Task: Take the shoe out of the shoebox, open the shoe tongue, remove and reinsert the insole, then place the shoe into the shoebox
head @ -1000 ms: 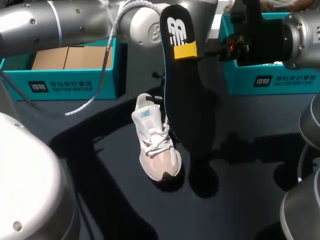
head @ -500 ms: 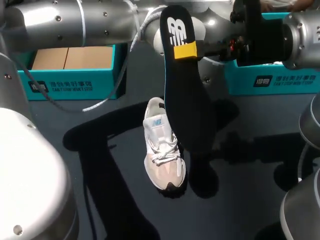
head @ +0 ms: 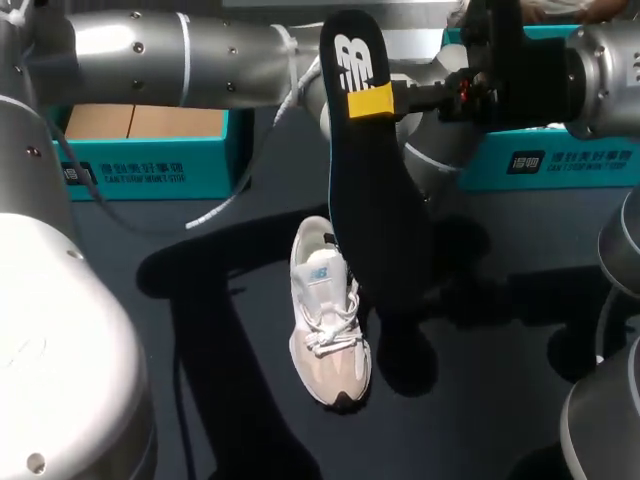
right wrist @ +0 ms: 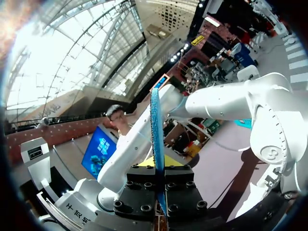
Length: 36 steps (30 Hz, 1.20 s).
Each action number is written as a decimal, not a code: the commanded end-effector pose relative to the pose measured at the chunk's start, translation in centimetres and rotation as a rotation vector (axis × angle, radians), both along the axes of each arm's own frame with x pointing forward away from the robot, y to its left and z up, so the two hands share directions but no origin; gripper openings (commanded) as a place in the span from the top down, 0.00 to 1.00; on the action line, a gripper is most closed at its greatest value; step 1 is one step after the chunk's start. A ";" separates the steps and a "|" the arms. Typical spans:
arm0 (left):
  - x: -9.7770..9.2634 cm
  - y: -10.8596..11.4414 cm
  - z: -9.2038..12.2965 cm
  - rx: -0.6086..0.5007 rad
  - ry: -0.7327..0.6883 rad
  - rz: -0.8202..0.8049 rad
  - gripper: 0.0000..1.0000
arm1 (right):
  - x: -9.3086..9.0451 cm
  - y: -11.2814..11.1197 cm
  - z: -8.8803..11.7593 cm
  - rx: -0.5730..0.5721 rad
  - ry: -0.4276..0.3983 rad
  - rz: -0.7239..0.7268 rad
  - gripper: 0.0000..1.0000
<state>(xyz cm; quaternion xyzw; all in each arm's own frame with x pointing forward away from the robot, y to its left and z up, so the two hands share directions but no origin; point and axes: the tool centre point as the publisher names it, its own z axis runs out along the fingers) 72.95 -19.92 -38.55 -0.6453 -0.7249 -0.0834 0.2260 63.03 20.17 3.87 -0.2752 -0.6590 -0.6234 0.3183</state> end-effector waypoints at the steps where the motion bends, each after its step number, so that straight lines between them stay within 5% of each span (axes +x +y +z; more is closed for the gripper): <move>1: -0.3 0.0 -0.6 -0.003 -0.001 0.004 1.00 | 0.0 0.2 0.0 -0.001 0.001 0.000 1.00; 2: -0.4 0.0 -0.6 -0.004 0.000 0.005 0.69 | 0.0 0.2 0.0 -0.001 0.001 0.000 1.00; 3: -0.4 0.1 -0.6 -0.007 0.001 0.006 0.48 | 0.0 0.2 0.0 -0.001 0.001 0.000 1.00; 4: -0.4 0.2 -0.4 -0.015 0.005 0.010 0.00 | 0.0 0.2 0.0 -0.001 0.001 0.000 1.00; 14: 1.8 -0.3 3.6 -0.201 -0.004 0.087 0.00 | 0.0 0.2 0.0 -0.001 0.001 0.000 1.00; 26: 5.0 -1.8 11.5 -0.563 -0.054 0.167 0.00 | 0.0 0.2 0.0 -0.001 0.001 0.000 1.00; 31: 6.1 -0.3 14.6 -0.688 -0.082 0.208 0.00 | -1.4 -4.2 0.3 0.054 -0.014 -0.214 1.00; 36: 6.5 1.7 17.0 -0.802 -0.108 0.218 0.00 | -0.4 -6.7 -0.4 0.093 0.080 -0.248 1.00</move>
